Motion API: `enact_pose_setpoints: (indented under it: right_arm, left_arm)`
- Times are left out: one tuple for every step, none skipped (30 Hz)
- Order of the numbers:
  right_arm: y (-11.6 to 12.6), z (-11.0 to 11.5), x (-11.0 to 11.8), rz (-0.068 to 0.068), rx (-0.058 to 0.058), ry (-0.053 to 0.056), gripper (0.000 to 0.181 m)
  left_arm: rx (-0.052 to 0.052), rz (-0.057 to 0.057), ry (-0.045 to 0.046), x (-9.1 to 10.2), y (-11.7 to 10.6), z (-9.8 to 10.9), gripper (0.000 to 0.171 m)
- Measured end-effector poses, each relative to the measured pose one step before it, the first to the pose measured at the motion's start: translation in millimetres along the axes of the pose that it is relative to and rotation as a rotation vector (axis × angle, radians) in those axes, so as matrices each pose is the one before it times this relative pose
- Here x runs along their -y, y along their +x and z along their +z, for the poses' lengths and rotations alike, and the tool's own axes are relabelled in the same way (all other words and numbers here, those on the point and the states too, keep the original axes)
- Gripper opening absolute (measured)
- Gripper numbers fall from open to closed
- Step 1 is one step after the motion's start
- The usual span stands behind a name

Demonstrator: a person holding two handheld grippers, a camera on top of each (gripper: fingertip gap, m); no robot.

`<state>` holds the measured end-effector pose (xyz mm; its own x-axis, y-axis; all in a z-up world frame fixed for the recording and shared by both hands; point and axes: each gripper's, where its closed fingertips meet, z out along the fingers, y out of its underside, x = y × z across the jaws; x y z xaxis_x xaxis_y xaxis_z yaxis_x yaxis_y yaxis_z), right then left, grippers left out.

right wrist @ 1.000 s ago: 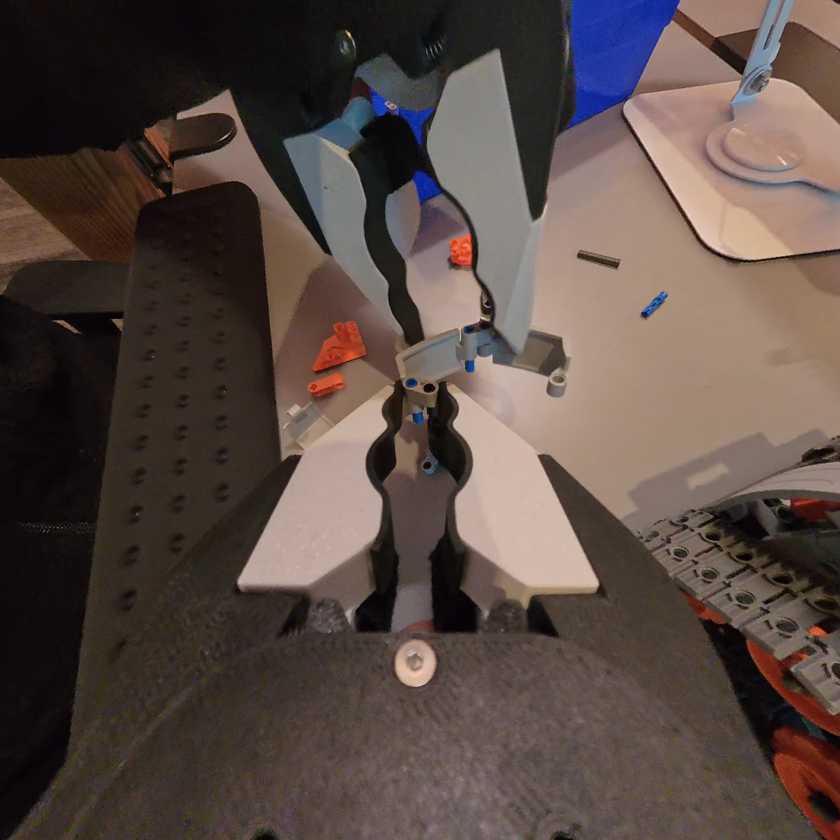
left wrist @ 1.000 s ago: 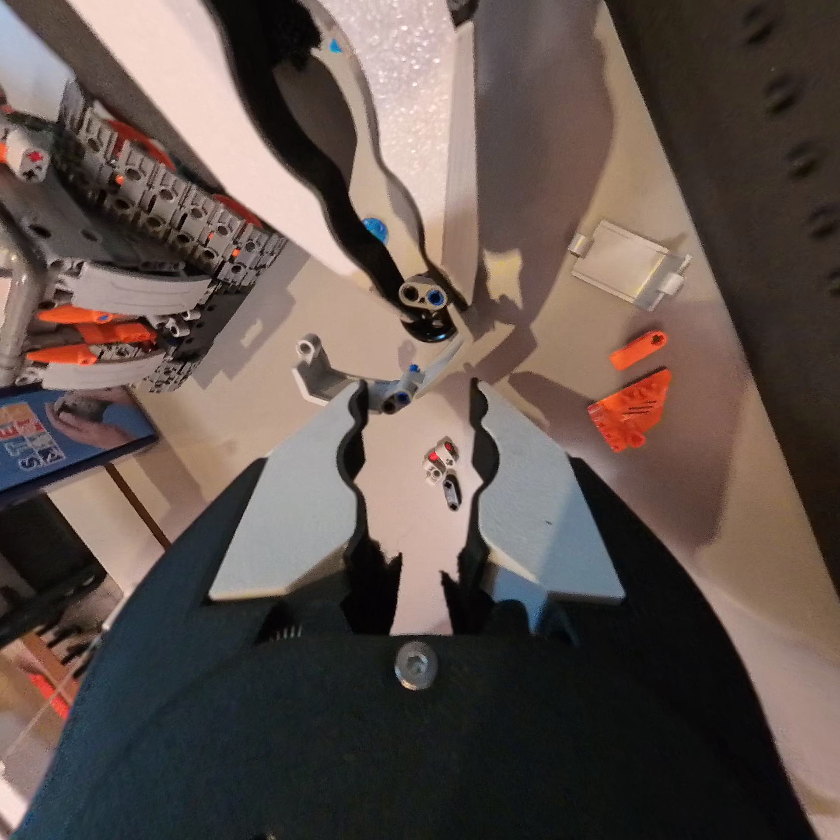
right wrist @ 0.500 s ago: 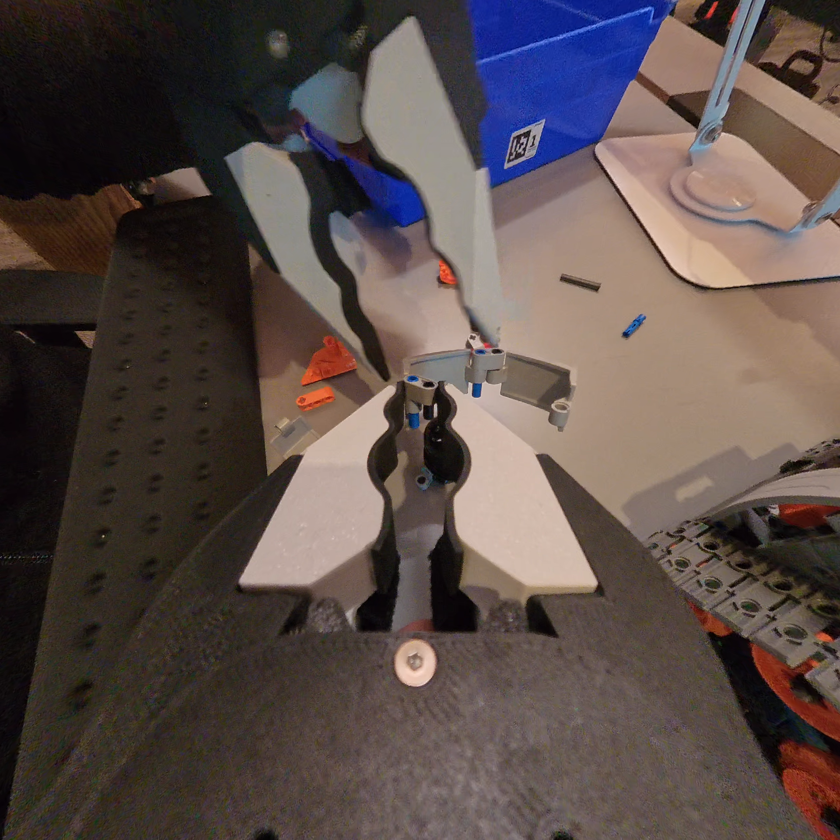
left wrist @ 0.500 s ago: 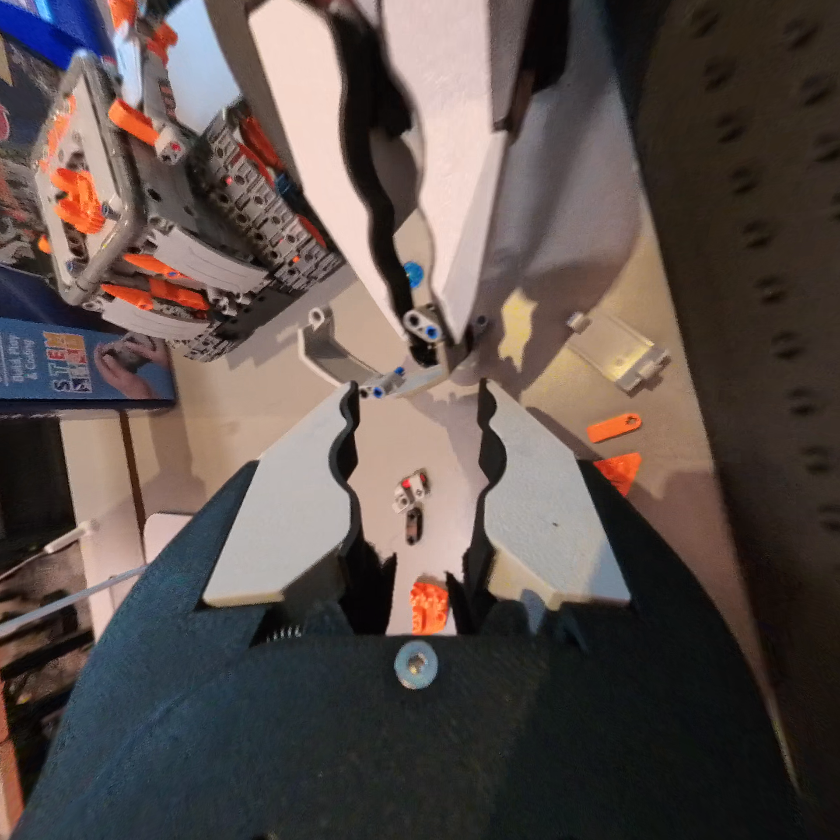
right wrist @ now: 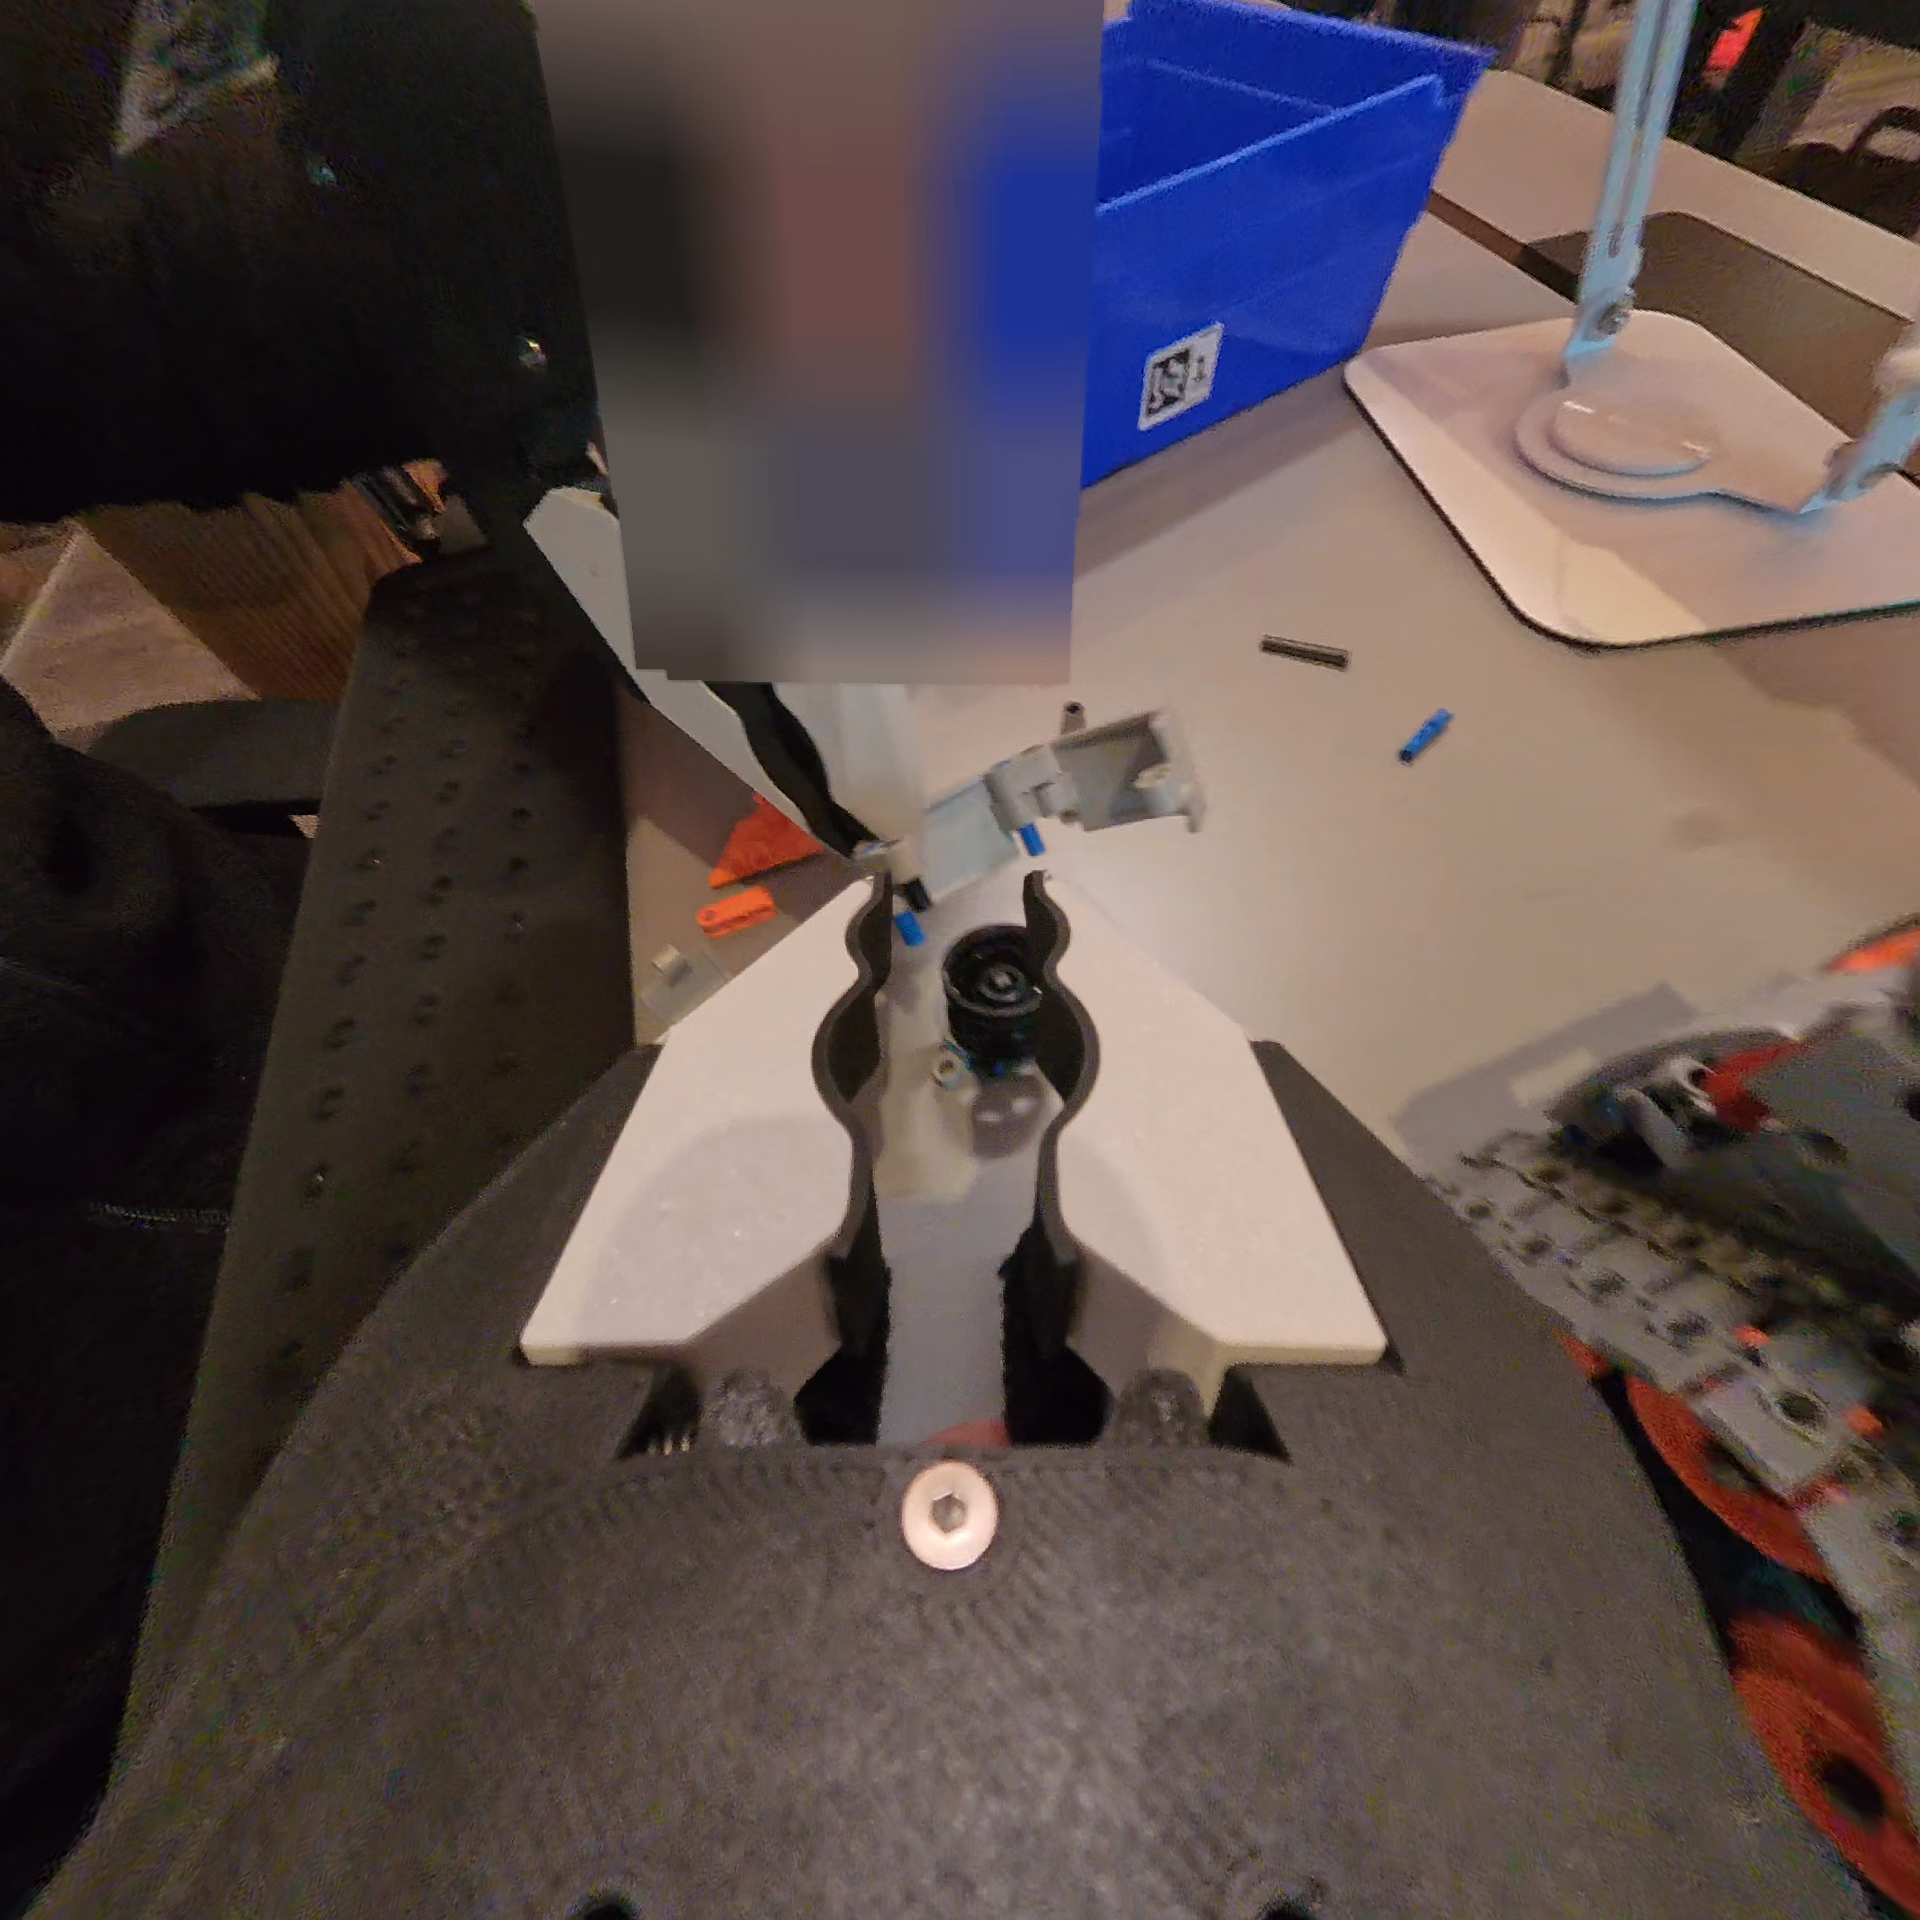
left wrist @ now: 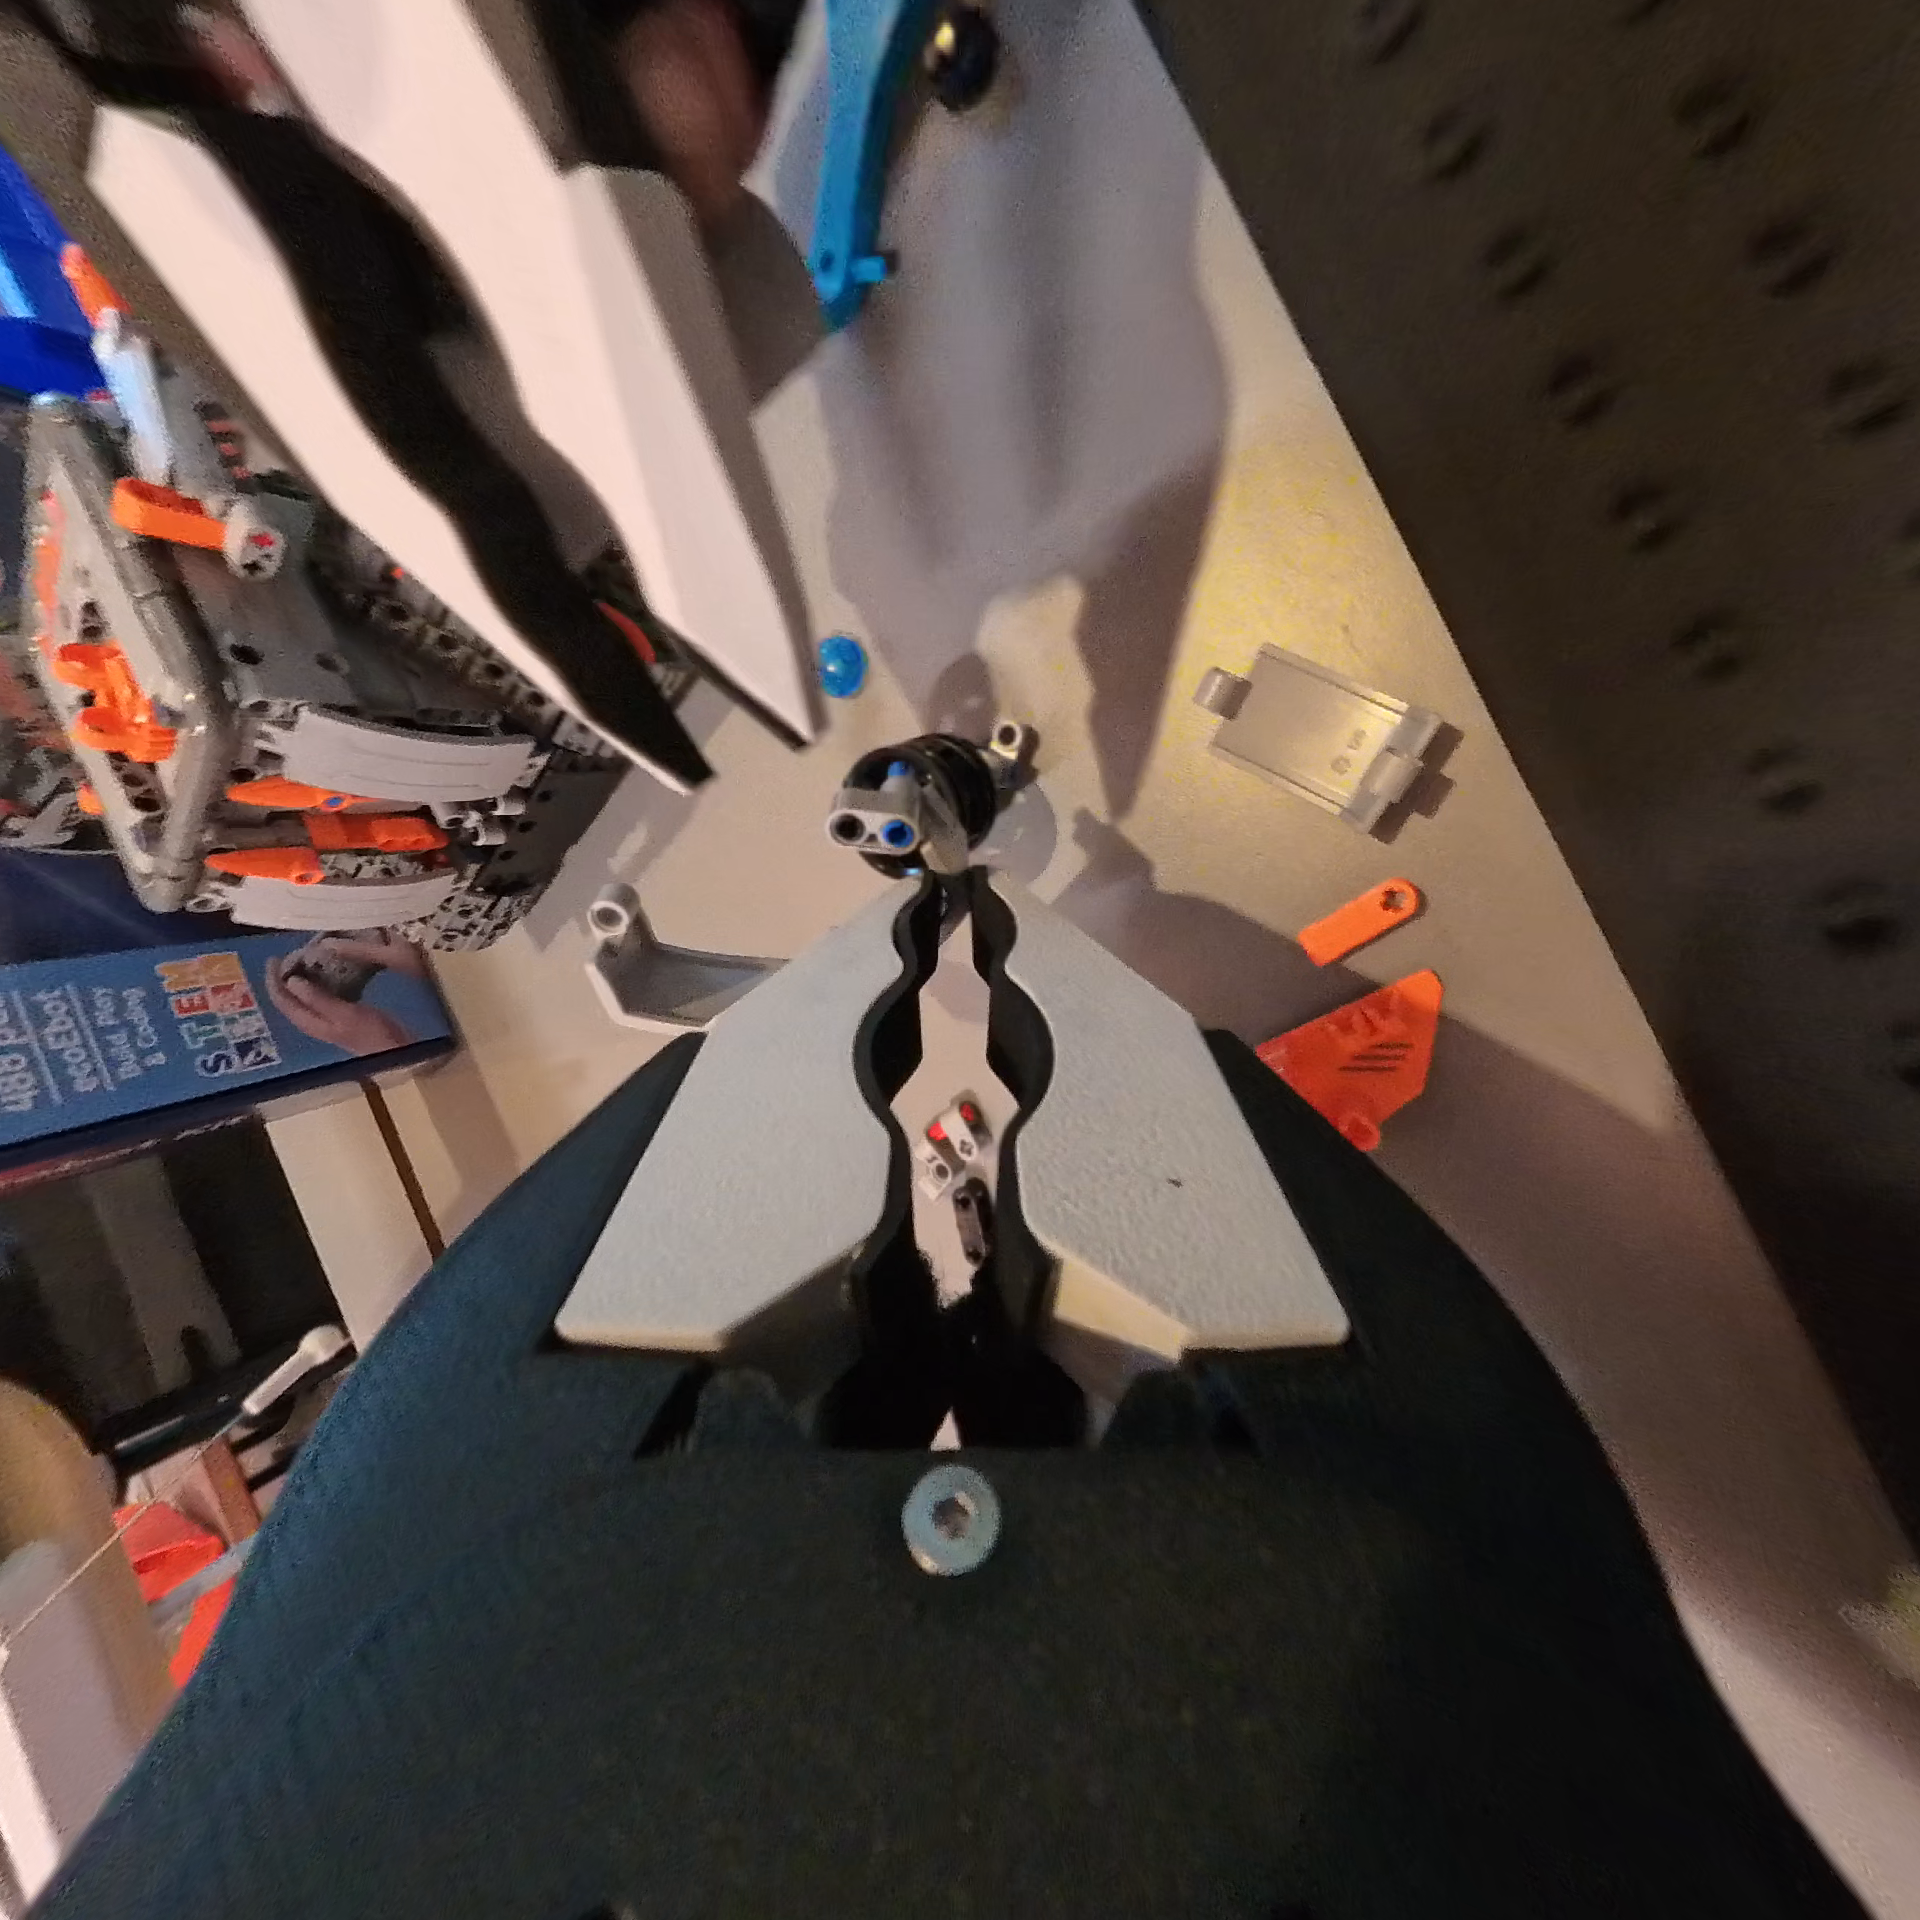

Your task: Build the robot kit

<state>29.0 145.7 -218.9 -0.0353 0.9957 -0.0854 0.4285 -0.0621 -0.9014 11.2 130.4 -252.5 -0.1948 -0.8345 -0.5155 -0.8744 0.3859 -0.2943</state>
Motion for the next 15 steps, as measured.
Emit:
enact_pose_setpoints:
  right_arm:
    - [4.44, -3.83, -2.48, -0.0012, -0.0136, -0.0107, 0.024]
    - [2.82, -2.69, -3.31, -0.0013, -0.0067, -0.0153, 0.025]
    - [1.14, -1.41, -4.44, -0.0074, -0.0031, -0.0233, 0.025]
    - [0.83, -0.86, -4.57, -0.0173, -0.0092, -0.0252, 0.023]
    - [0.65, -0.29, -3.52, -0.0129, -0.0112, -0.0193, 0.022]
    - [-0.86, 0.24, -2.59, -0.0007, 0.0011, -0.0123, 0.023]
    - [-0.85, 0.42, -2.15, 0.0038, 0.0045, -0.008, 0.023]
    - [0.62, 0.39, -2.25, 0.0021, -0.0022, -0.0078, 0.023]
    - [0.76, 0.28, -2.68, 0.002, -0.0017, -0.0118, 0.023]
    - [0.23, 0.47, -2.17, 0.0026, 0.0017, -0.0102, 0.023]
    - [0.48, 0.23, -1.04, 0.0035, 0.0, -0.0042, 0.023]
    - [0.12, 0.42, -0.77, 0.0029, 0.0029, -0.0027, 0.022]
    - [-0.46, 0.57, -0.66, 0.0004, 0.0048, -0.0036, 0.022]
    - [-0.28, 0.55, -0.92, -0.0009, 0.002, -0.0049, 0.021]
    - [-0.2, 0.75, -1.14, 0.0002, 0.0004, -0.006, 0.022]
  left_arm:
    - [-0.0148, 0.0136, -0.00723, 0.18, 1.89, 1.29, 0.002]
    - [-0.0175, 0.0209, -0.00256, 1.51, 2.47, 1.37, 0.002]
    - [-0.0176, 0.0234, -0.01025, 0.84, 2.51, 1.88, 0.002]
    - [-0.0063, 0.028, -0.01841, -0.27, 0.94, 1.98, 0.002]
    - [-0.0112, 0.0255, -0.02031, -0.71, 1.82, 2.27, 0.003]
    - [-0.0113, 0.0188, -0.01944, -0.72, 1.68, 2.44, 0.003]
    - [-0.0023, 0.0091, -0.01563, -0.88, -0.12, 2.38, 0.003]
    - [-0.0144, 0.0012, -0.00577, 0.01, 1.21, 2.31, 0.003]
    - [-0.018, 0.0, -0.00877, -0.37, 1.92, 2.21, 0.003]
    - [-0.0035, 0.0093, -0.01616, -1.09, 0.16, 2.03, 0.003]
    - [-0.0002, 0.0072, -0.02018, -1.28, -0.45, 1.78, 0.003]
    - [-0.0105, -0.0014, -0.01395, -0.37, 0.62, 1.67, 0.003]
    - [-0.01, -0.0044, -0.00668, 0.61, 0.35, 1.45, 0.003]
    - [0.0025, -0.0049, -0.00669, 0.33, -1.64, 1.31, 0.003]
    - [-0.006, -0.0063, -0.00751, -0.26, -0.35, 1.43, 0.003]
